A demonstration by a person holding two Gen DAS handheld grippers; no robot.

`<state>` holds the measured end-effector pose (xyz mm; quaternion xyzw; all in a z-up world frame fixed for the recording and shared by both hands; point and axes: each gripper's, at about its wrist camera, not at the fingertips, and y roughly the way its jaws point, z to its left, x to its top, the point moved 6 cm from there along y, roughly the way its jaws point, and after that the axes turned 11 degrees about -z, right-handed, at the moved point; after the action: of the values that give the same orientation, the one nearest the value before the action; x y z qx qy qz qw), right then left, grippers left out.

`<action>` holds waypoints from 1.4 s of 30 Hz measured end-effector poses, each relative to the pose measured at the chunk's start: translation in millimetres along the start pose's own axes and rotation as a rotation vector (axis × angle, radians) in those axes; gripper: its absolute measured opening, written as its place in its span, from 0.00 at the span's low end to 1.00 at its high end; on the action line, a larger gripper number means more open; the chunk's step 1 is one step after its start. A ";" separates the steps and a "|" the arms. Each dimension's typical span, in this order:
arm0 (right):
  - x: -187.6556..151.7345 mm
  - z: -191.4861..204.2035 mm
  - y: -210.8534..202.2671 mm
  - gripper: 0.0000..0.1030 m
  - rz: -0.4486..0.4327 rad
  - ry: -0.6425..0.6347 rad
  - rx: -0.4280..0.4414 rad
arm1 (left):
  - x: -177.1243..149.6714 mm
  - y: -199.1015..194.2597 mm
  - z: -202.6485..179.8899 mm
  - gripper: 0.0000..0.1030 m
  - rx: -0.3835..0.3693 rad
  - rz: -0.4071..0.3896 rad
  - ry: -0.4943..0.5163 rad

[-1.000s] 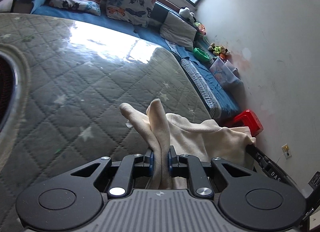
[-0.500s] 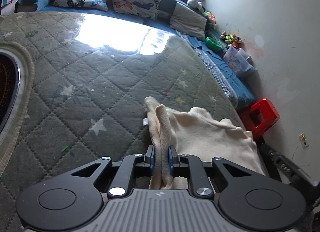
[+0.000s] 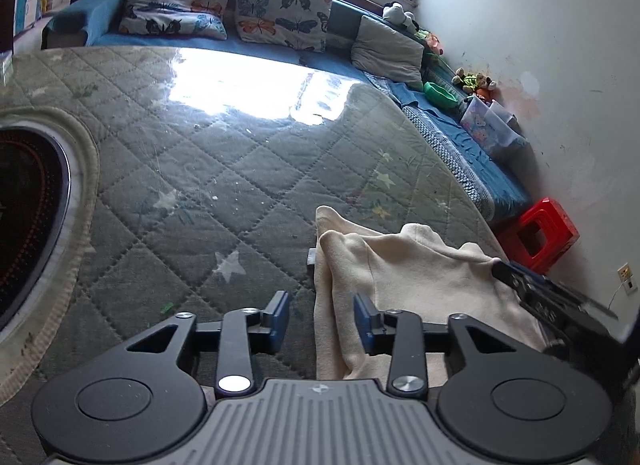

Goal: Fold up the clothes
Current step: 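Lower the folded sweatshirt onto the table and open both grippers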

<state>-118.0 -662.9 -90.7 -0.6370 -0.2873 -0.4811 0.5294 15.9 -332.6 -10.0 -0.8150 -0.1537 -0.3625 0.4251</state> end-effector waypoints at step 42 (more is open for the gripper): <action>-46.1 3.4 -119.2 0.26 -0.080 0.012 -0.051 | -55.6 -29.9 -31.3 0.73 0.050 -0.052 0.336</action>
<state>-238.4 -620.4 -85.5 -0.6353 -0.2971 -0.5130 0.4950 -53.6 -336.9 -21.0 -0.7279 -0.1106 -0.5007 0.4553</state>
